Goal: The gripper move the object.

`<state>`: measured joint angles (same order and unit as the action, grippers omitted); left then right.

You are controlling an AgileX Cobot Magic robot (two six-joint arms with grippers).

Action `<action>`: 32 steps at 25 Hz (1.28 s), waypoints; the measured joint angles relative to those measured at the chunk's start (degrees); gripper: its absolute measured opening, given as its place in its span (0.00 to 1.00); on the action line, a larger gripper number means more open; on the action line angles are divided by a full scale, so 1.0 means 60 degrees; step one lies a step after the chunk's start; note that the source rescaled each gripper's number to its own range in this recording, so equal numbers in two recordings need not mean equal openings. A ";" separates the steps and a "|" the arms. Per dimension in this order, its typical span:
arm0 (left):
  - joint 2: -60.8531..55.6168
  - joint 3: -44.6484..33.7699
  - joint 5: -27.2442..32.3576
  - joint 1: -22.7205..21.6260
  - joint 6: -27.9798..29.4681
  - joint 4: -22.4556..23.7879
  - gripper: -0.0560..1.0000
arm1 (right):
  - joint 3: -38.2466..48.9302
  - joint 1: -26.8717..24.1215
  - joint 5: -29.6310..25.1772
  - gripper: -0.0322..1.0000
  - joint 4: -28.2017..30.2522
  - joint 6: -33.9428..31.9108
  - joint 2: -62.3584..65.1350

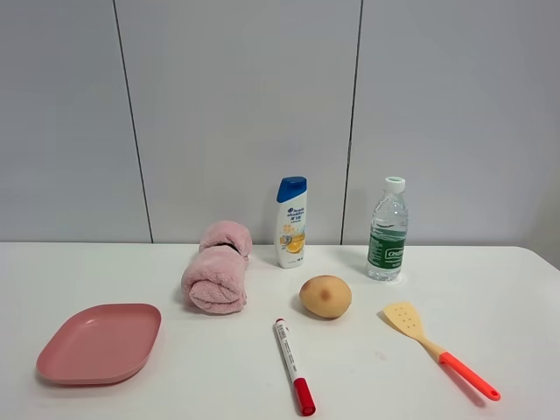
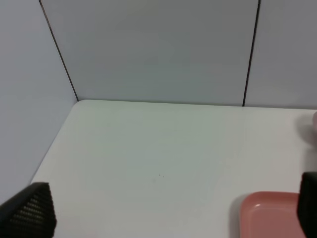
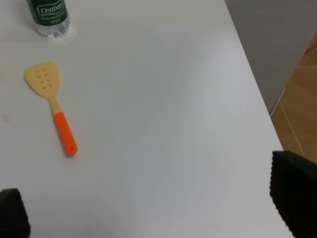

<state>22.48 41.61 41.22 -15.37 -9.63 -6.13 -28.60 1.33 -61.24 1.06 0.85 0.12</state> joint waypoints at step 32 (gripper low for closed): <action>-0.2891 -0.1995 0.3130 0.0867 0.0068 0.0187 1.00 | 0.0000 0.0000 0.0000 1.00 0.0000 0.0000 0.0000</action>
<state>5.14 29.63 60.00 -10.16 -9.22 -5.01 -28.60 1.33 -61.24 1.06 0.85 0.12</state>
